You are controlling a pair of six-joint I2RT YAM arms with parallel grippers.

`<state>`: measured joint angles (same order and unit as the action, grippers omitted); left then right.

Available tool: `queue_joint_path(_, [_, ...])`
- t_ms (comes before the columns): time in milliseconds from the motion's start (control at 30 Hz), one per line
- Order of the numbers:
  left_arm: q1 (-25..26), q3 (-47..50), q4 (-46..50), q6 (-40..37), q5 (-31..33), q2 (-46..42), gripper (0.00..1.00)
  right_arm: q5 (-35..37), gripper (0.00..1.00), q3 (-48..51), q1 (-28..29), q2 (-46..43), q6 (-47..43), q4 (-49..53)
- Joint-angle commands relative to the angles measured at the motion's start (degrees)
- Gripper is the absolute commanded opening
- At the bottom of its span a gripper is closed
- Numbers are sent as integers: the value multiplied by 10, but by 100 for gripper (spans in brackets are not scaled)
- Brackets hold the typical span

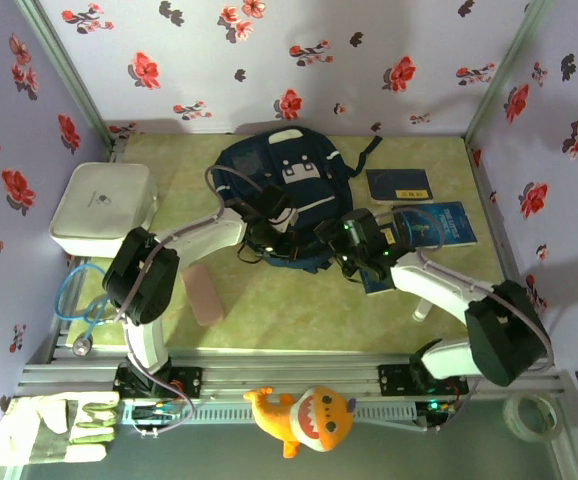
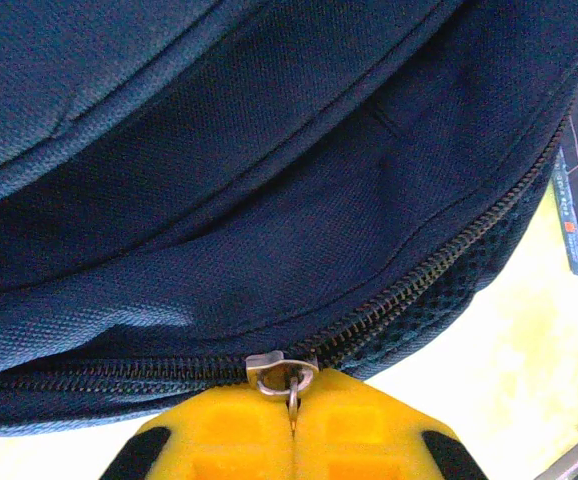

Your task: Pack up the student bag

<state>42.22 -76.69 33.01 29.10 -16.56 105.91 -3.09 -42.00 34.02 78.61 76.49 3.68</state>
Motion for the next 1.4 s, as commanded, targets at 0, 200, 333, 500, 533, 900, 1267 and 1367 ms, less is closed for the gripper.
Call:
queue_joint_path(0, [6, -18, -11, 8, -17, 5, 0, 2, 92, -13, 3, 31, 10, -23])
queue_joint_path(200, [6, -17, -9, 6, -25, 3, 0, -7, 96, -35, 3, 89, 11, -54])
queue_joint_path(333, [6, -16, -6, 3, -25, 3, 0, -7, 92, -56, 3, 120, -1, -66])
queue_joint_path(500, [3, -5, 2, -9, -23, -7, 0, 6, 69, -57, -1, 144, -10, -75])
queue_joint_path(533, [0, 0, 4, -11, -21, -10, 0, 9, 63, -55, -2, 147, -10, -76])
queue_joint_path(900, [-50, 69, 42, -73, -9, -72, 0, 67, 32, -45, -26, 156, -45, -56])
queue_joint_path(1267, [-100, 73, 83, -164, 57, -78, 0, 89, 28, -40, -37, 150, -62, -41])
queue_joint_path(1367, [-117, 69, 77, -181, 92, -69, 0, 91, 29, -37, -39, 145, -65, -40])
